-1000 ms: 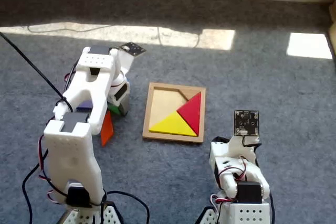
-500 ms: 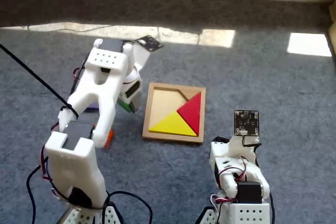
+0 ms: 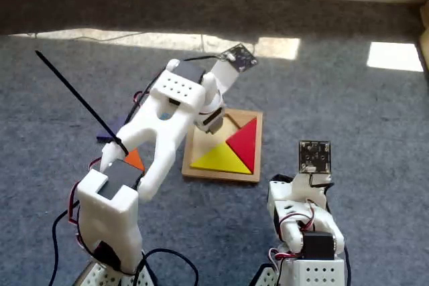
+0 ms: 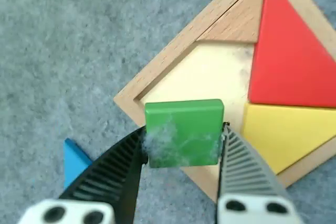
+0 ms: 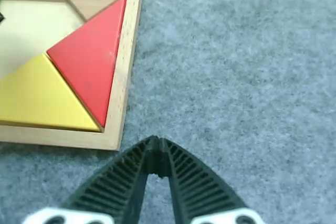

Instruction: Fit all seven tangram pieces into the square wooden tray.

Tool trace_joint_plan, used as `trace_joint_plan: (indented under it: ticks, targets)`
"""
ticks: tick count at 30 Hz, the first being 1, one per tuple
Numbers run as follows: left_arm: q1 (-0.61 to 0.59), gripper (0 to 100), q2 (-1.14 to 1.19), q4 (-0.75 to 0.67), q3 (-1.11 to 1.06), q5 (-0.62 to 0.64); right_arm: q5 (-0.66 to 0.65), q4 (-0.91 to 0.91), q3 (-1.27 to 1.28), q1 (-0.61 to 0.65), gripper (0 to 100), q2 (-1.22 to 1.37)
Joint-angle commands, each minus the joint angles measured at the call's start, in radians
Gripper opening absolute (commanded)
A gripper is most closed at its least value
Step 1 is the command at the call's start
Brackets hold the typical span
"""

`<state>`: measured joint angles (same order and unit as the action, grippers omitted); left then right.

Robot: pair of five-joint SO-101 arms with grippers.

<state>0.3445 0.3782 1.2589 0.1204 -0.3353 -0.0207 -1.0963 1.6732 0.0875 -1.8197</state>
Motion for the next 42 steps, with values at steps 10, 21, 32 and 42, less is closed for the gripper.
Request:
trace_joint_plan:
  ticks: [10,21,32,42]
  targets:
    - [0.047,24,0.176,-0.005,0.232,0.163,0.000,0.001,0.151,-0.015,0.6,-0.015]
    - [0.025,26,0.176,0.121,0.352,0.233,0.000,0.002,0.151,-0.015,0.6,-0.015]
    - [-0.091,15,0.185,0.115,0.275,0.227,0.000,0.002,0.151,-0.015,0.6,-0.015]
    - [-0.019,15,0.185,-0.012,0.122,0.227,0.000,0.002,0.151,-0.015,0.6,-0.015]
